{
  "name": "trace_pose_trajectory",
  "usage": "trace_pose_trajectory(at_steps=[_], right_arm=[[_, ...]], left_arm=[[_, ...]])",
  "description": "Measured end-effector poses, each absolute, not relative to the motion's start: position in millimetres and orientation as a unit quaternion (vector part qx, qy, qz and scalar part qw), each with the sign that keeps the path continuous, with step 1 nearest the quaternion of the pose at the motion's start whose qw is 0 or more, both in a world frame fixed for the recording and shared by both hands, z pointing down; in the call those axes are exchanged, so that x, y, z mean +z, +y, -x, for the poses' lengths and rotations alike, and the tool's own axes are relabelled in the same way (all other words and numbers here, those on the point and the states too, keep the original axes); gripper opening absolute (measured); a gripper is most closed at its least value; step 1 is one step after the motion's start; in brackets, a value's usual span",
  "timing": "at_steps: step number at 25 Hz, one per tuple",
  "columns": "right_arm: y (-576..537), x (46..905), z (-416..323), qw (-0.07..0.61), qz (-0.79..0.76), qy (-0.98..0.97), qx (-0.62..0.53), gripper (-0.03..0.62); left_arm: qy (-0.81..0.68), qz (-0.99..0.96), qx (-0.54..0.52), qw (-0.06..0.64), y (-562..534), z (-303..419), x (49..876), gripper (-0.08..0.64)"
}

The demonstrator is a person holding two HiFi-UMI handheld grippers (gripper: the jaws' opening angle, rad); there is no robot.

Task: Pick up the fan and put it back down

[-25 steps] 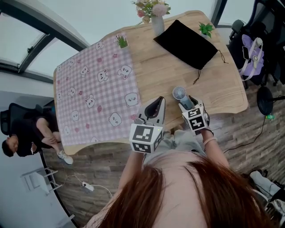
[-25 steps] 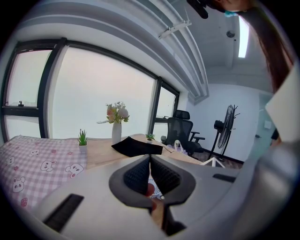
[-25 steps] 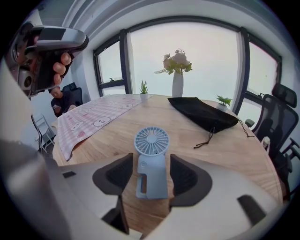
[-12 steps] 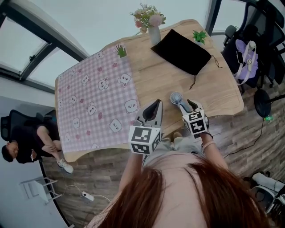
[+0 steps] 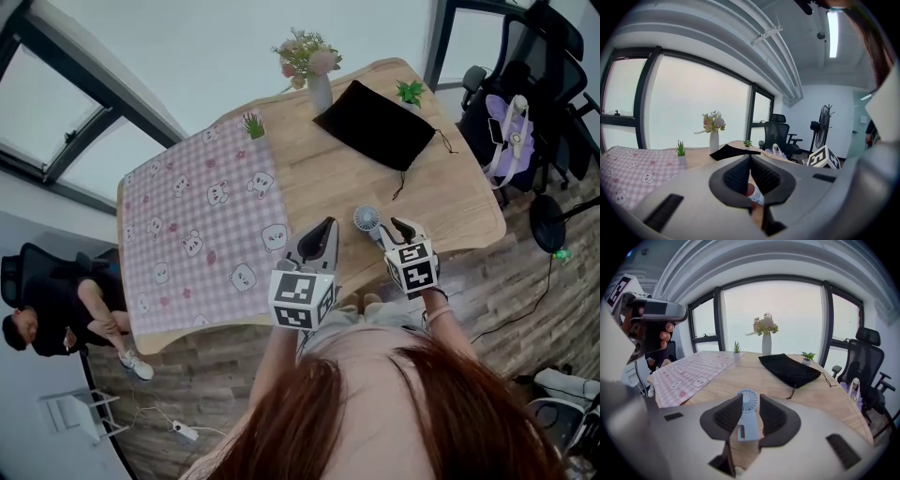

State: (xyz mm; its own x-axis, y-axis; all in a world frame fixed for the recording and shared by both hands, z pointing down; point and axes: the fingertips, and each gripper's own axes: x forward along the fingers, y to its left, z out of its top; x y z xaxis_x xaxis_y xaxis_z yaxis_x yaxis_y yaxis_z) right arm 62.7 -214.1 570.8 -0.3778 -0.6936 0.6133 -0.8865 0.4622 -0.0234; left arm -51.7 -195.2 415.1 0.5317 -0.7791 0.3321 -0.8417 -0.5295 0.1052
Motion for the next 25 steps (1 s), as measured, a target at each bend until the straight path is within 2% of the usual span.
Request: trace_pose_trajectory(at_steps=[25], right_arm=[[-214.8,473.6,-75.6,0.187,-0.523,-0.825,0.11,0.012]], left_arm=[[-0.469,-0.871,0.109,0.102,-192.7,43.1,392.7,0.012]])
